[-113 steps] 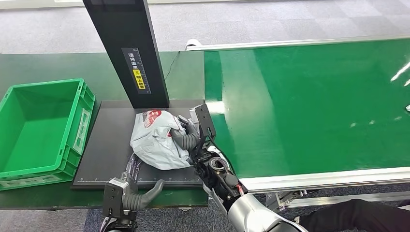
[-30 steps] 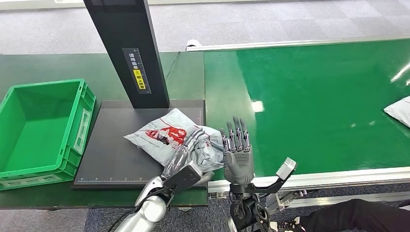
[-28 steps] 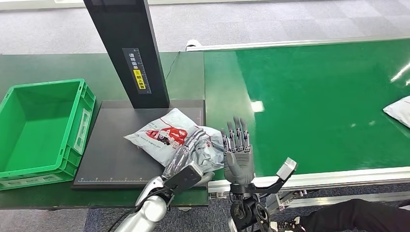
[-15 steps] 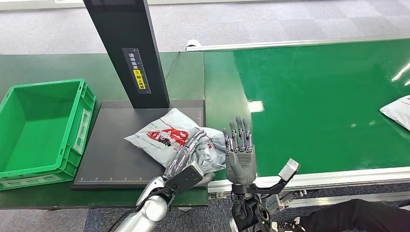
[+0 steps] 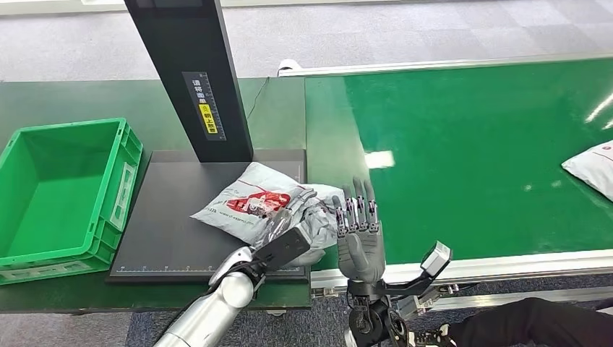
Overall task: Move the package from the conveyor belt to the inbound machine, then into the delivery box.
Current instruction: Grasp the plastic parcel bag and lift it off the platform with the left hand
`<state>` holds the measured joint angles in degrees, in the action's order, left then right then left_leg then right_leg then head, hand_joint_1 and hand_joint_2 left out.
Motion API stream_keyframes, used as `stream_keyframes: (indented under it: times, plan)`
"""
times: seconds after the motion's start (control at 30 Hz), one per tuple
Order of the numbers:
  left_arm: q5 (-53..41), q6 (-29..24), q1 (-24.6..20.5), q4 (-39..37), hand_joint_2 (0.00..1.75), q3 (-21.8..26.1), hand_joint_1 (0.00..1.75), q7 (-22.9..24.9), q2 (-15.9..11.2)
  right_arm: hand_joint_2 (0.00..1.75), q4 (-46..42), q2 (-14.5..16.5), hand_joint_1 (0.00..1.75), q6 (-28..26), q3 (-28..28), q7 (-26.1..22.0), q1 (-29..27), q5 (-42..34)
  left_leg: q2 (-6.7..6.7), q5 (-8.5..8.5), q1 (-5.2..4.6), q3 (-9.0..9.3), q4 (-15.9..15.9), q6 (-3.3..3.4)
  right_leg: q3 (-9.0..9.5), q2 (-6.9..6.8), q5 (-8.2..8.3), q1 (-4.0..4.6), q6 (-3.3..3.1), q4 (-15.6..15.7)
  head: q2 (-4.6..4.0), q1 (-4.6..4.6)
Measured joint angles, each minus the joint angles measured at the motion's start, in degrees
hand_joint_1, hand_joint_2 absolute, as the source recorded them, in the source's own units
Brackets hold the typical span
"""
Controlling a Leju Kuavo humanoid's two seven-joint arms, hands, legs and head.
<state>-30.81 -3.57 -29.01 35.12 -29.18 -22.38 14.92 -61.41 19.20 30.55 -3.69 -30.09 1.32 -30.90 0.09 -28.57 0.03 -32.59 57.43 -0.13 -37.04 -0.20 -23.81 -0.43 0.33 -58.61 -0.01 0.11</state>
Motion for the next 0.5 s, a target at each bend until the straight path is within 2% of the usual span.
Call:
stream_keyframes:
  times: [0.03,0.07,0.1,0.23,0.5]
  plan:
    - [-0.3,-0.2,-0.9,-1.5,1.75,0.0,1.35,0.9,-0.1,1.75,0.2,0.0,0.00,0.6,-0.1,0.2,0.1,-0.3,0.00,0.00,0.00,0.00,0.0,0.00,0.00,0.00,0.00,0.00,0.00,0.0,0.00,0.01]
    - [-0.4,-0.4,-1.7,-3.0,1.75,0.0,1.62,1.2,-0.2,1.75,0.4,0.0,0.00,0.9,-0.2,0.3,0.3,-0.5,0.00,0.01,0.00,0.00,0.0,-0.01,0.00,0.00,0.00,0.00,0.00,0.0,-0.01,0.00]
    - [-0.5,-0.5,-2.3,-4.4,1.75,0.0,1.69,1.1,-0.4,1.75,0.7,0.0,0.00,1.0,-0.3,0.2,0.5,-0.6,0.00,0.01,0.00,0.01,0.0,-0.02,0.01,0.00,0.00,0.00,0.00,0.0,-0.01,0.01]
    - [-1.4,-2.1,-4.2,-8.5,1.75,0.0,1.72,0.3,-0.7,1.75,1.7,-0.1,0.00,1.1,-0.7,0.2,1.3,-0.6,0.00,0.02,0.01,0.05,0.0,-0.03,0.04,0.00,0.01,0.01,-0.01,0.0,-0.01,0.00]
    - [-3.7,-3.6,-5.7,-10.8,1.75,0.1,1.70,1.5,-1.0,1.75,2.9,-0.2,0.00,1.1,-1.4,0.2,2.1,-0.1,-0.01,0.02,0.01,0.13,0.0,-0.03,0.19,0.00,0.00,0.01,-0.01,0.0,-0.01,-0.01]
